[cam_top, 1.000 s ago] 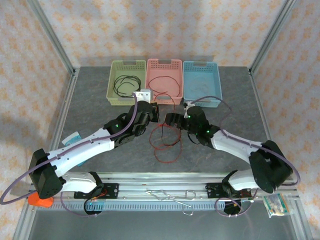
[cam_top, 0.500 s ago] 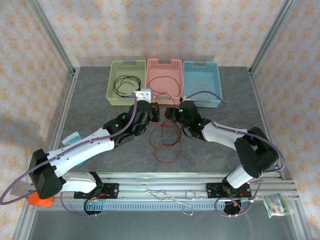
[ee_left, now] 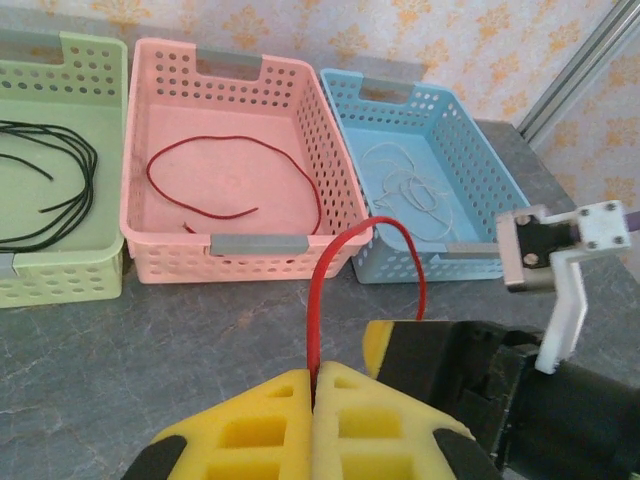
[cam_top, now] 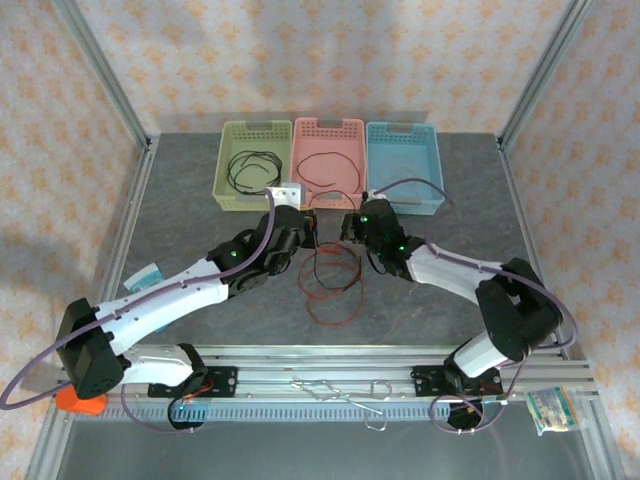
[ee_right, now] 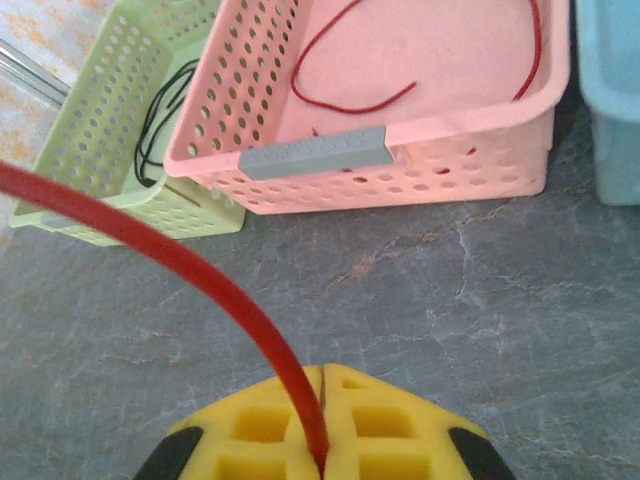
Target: Untangle the cables
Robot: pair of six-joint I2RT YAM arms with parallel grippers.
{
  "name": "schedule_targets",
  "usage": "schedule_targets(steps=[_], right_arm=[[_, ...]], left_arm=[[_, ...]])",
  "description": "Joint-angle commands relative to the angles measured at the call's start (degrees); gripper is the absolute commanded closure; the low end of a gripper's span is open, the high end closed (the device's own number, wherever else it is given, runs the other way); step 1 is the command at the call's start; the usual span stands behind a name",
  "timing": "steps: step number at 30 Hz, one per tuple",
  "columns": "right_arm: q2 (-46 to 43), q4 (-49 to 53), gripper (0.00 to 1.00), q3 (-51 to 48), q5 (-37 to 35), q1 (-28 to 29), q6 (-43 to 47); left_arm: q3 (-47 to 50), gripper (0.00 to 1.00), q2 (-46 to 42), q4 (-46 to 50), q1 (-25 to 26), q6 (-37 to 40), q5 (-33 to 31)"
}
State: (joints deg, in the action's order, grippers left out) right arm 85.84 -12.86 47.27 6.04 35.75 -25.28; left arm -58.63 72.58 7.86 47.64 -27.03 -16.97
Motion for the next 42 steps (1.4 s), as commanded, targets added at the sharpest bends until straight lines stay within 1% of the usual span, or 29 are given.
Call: schedule_targets(steps=[1,4,9,13,15,18,22,25,32,34,42], right_arm=[[-4.5,2.9,1.00,2.8,-3.6,0.2,2.3],[-7.5,5.3,1.00,3.1,-4.4,0.2,3.1],[-12.4,8.7,1.00,3.9,-4.5,0.2,4.1],[-15.4,11.7,1.00,6.0,-3.9,0.3,5.0],[-16.8,13.3,1.00,7.7,-3.8,0.3,5.3],[-17.8,16.6,1.00,11.0,-4.5,0.3,5.7],[-17.9,20.1,1.00,15.2,-6.2,0.3,6.1],[-17.8,21.7,1.00,18.4,-7.5,0.3,6.8],[-12.1,24.2,1.00,27.3,-11.6,0.1,10.3],[-10.1,24.8,1.00,29.5,-11.9,-0.5,10.9],[-1.5,24.9,1.00,36.2,-9.2,-4.0,10.9]], left_arm=[[0.4,0.87,-1.7,-1.5,0.5,-0.4,-1.3],[1.1,0.74,-2.0,-2.0,0.4,-0.6,-1.4],[2.6,0.46,-2.1,-3.5,0.1,-0.8,-0.1],[2.8,0.29,-1.3,-4.8,-0.1,-0.4,2.3],[2.9,0.23,-0.9,-5.5,-0.1,-0.1,2.8],[2.9,0.18,-0.2,-5.8,-0.1,0.0,2.8],[3.3,0.16,-0.8,-7.1,-0.3,-0.6,3.0],[3.2,0.15,-1.1,-8.7,-1.4,-1.2,4.8],[1.3,0.09,-0.6,-12.2,-8.7,-3.0,12.4],[0.2,0.08,0.0,-12.2,-10.2,-2.9,13.1],[-4.6,0.06,4.8,-12.0,-14.5,-1.8,15.0]])
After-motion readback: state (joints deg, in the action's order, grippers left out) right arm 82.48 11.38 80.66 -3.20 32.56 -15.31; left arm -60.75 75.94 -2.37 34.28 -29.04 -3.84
